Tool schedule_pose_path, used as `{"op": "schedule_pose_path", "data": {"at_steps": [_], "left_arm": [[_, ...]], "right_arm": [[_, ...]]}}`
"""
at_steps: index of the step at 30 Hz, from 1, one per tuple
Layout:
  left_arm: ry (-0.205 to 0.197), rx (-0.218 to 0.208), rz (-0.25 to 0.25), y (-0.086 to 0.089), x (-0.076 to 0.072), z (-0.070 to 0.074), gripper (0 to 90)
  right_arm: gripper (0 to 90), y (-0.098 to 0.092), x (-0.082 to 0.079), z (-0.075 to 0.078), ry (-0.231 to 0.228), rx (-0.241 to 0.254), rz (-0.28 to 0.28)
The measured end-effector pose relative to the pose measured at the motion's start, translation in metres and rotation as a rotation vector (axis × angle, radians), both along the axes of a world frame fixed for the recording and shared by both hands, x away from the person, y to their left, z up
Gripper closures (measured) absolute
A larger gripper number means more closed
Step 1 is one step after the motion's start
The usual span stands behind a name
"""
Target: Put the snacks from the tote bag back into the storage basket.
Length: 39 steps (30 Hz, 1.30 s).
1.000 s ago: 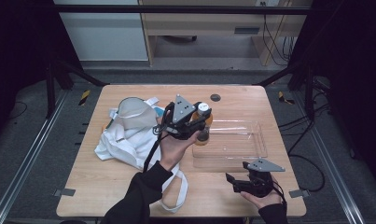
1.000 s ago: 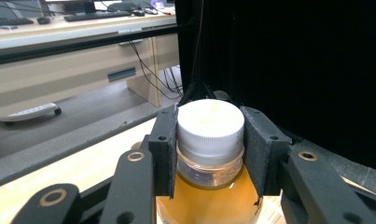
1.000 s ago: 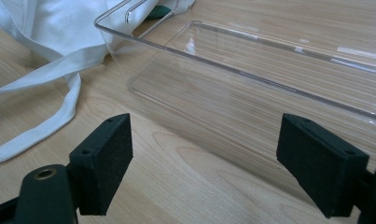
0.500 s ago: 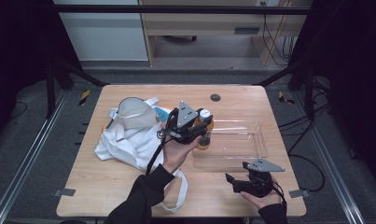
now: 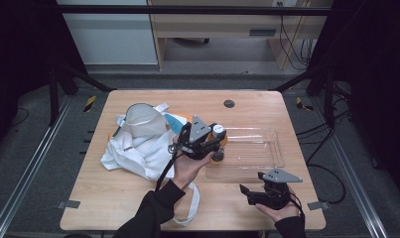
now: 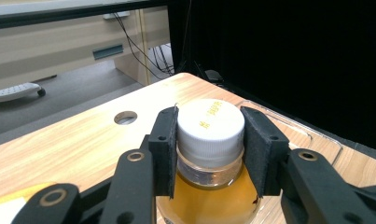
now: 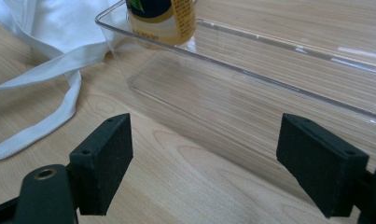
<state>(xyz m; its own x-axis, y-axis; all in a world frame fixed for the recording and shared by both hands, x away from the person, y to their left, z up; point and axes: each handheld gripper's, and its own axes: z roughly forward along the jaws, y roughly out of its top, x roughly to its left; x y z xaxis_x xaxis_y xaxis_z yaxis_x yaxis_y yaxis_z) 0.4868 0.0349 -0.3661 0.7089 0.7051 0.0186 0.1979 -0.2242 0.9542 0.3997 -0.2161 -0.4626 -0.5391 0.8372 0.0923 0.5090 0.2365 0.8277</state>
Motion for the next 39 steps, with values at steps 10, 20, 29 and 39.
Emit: {"op": "schedule_pose_path", "data": {"at_steps": [10,20,29,39], "left_arm": [[0.018,0.009,-0.007,0.001,-0.003,-0.012,58.9],[0.04,0.027,-0.018,-0.002,-0.006,-0.023,58.9],[0.044,0.04,-0.018,-0.001,-0.007,-0.028,58.9],[0.038,0.04,-0.025,0.001,-0.009,-0.035,58.8]], "right_arm": [[18.6,0.001,0.0,0.0,0.005,-0.005,-0.004],[18.6,0.001,0.0,0.0,0.008,-0.008,-0.002],[18.6,0.001,0.0,-0.001,0.006,-0.011,-0.003],[18.4,0.0,0.0,-0.001,0.006,-0.013,-0.002]]}}
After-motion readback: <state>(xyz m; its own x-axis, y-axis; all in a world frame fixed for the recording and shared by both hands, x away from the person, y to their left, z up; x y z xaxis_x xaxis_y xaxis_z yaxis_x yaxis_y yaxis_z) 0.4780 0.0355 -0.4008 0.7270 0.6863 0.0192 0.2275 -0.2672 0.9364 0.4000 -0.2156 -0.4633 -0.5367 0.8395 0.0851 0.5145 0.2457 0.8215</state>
